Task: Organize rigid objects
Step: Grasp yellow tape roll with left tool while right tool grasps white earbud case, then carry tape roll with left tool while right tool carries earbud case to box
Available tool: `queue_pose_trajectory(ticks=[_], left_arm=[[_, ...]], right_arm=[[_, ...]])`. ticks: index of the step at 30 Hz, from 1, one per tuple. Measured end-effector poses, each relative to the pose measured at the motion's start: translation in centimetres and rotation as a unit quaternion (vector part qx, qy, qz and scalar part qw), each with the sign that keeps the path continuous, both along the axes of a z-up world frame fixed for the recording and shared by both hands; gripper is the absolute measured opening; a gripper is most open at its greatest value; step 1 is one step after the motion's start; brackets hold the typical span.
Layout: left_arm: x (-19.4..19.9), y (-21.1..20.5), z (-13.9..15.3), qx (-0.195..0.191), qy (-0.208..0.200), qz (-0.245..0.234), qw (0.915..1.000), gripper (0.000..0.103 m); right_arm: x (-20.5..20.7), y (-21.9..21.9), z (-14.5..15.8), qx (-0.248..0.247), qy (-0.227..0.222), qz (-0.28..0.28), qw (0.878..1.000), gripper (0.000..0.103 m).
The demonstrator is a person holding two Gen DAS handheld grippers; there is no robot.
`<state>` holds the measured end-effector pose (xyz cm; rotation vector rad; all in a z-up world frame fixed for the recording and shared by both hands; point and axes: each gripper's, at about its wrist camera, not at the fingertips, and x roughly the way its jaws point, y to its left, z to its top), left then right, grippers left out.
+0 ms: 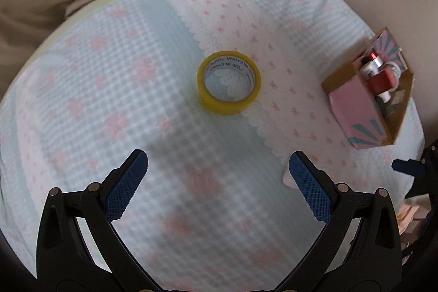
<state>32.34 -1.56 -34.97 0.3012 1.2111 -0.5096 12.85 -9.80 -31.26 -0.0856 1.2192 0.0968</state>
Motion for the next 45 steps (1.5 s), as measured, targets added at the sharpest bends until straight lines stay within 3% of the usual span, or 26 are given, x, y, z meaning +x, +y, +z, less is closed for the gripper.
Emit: queue_pose_trajectory(ticks=[4,7,11,17,19,21,27,36,45], left_arm=[[2.7,-1.7,-3.5,0.011,0.011,-0.023,0.9996,0.103],[4.5,-3.0,-6.4,0.02,0.018,-0.038,0.9989,0.103],[6.3,-4.3,-9.5,0.023,0.033,-0.045,0.9982,0.103],[8.1,-6.2,-12.0,0.016,0.039,-0.051,0.9978,0.103],[8.5,-6.7,-12.3,0.013,0.039,-0.053,0.9977,0.103],[9.0,-7.5,-12.5,0.016,0.034,-0.059,0.9976,0.103],[10.1,-9.1,-12.2,0.015,0.019,-0.069,0.9973,0.099],[9.9,-8.5,-11.6,0.015,0.012,-0.066,0.9976,0.098],[7.9,-6.5,-9.6,0.009,0.009,-0.043,0.999,0.098]], right_arm=[[2.1,0.6,-3.5,-0.024,0.016,0.027,0.999,0.099],[3.7,0.7,-6.5,-0.029,0.037,0.038,0.998,0.086],[5.6,1.0,-10.0,-0.037,0.055,0.042,0.997,0.086],[7.1,1.2,-12.9,-0.031,0.077,0.053,0.995,0.086],[7.4,1.2,-13.6,-0.025,0.083,0.061,0.994,0.086],[7.8,1.2,-14.0,-0.023,0.086,0.07,0.994,0.075],[9.2,0.6,-14.9,-0.014,0.101,0.072,0.992,0.06],[9.8,0.2,-15.1,-0.014,0.104,0.066,0.992,0.059],[8.7,0.0,-12.8,-0.005,0.087,0.039,0.995,0.058]])
